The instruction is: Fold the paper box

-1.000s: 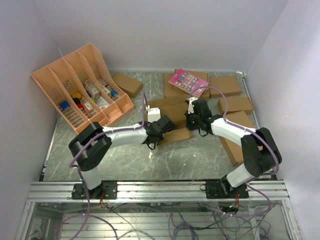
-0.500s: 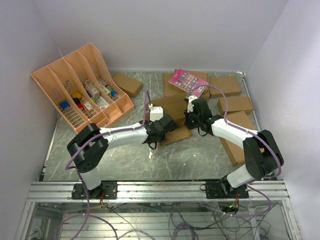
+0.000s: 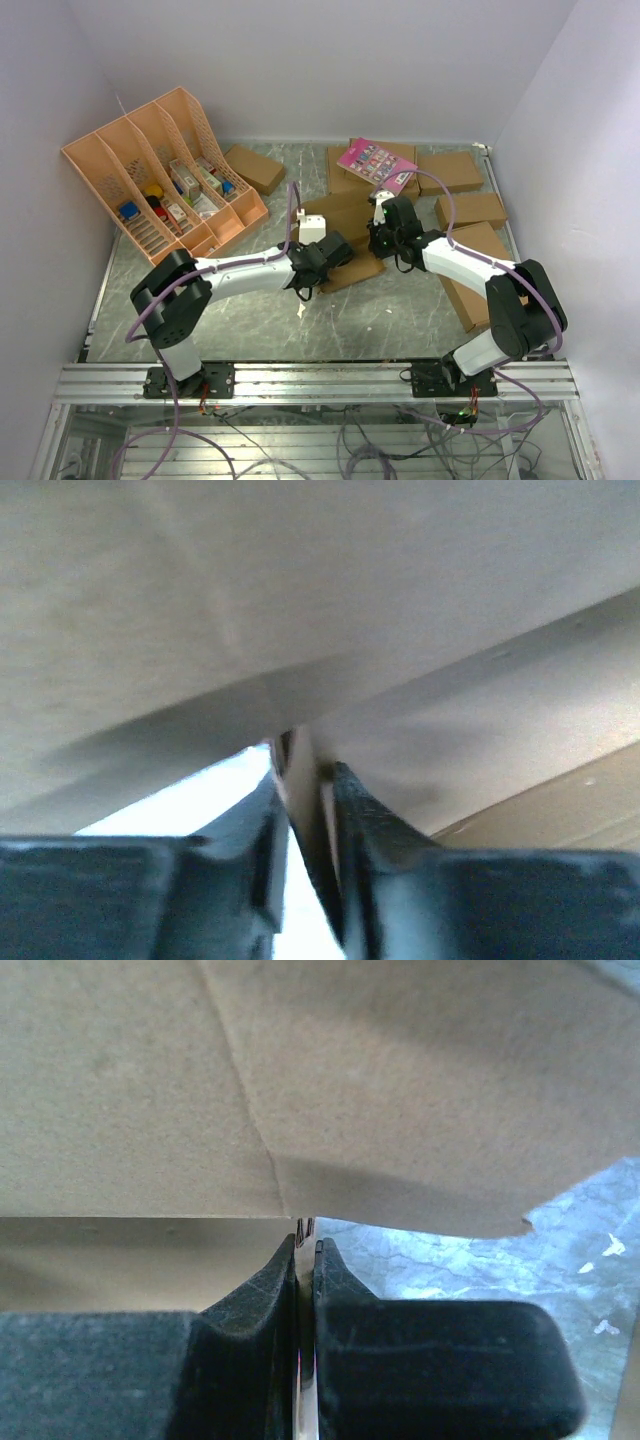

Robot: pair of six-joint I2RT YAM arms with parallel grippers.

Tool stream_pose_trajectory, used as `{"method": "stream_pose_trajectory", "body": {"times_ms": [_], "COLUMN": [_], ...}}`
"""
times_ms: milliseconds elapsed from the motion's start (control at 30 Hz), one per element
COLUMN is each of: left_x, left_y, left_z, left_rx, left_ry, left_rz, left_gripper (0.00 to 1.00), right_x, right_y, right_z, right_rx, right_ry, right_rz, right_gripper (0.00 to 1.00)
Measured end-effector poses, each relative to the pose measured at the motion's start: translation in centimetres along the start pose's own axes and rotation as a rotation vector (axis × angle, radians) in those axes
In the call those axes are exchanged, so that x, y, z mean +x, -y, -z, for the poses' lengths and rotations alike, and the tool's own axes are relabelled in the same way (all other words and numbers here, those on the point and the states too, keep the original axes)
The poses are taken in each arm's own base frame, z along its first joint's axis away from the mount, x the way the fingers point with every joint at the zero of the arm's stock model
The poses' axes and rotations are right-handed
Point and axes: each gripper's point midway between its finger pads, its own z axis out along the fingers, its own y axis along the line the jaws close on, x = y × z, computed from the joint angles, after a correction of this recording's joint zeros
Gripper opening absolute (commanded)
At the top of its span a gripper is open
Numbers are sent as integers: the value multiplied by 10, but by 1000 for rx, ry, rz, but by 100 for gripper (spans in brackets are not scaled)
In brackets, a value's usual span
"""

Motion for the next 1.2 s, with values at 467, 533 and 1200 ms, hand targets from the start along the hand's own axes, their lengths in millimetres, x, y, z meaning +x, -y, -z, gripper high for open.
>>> {"method": "stream_pose_trajectory", "body": {"times_ms": [467, 533, 1200], "left_x": [8, 10, -8], "left_y": [-9, -5, 7], "left_z": [-13, -11, 79], "left_rx": [-57, -41, 403], "left_ry": [-8, -13, 62], "left_rz": [-9, -23, -77], "left_gripper": [56, 63, 70], "right_x": [8, 8, 3], "right_y": [-4, -7, 12], "right_z": [-1, -2, -11], "right_rx": [8, -2, 3], "right_ry": [-30, -32, -50], "right_rz": [13, 18, 64], "right_gripper": [0, 0, 0]}}
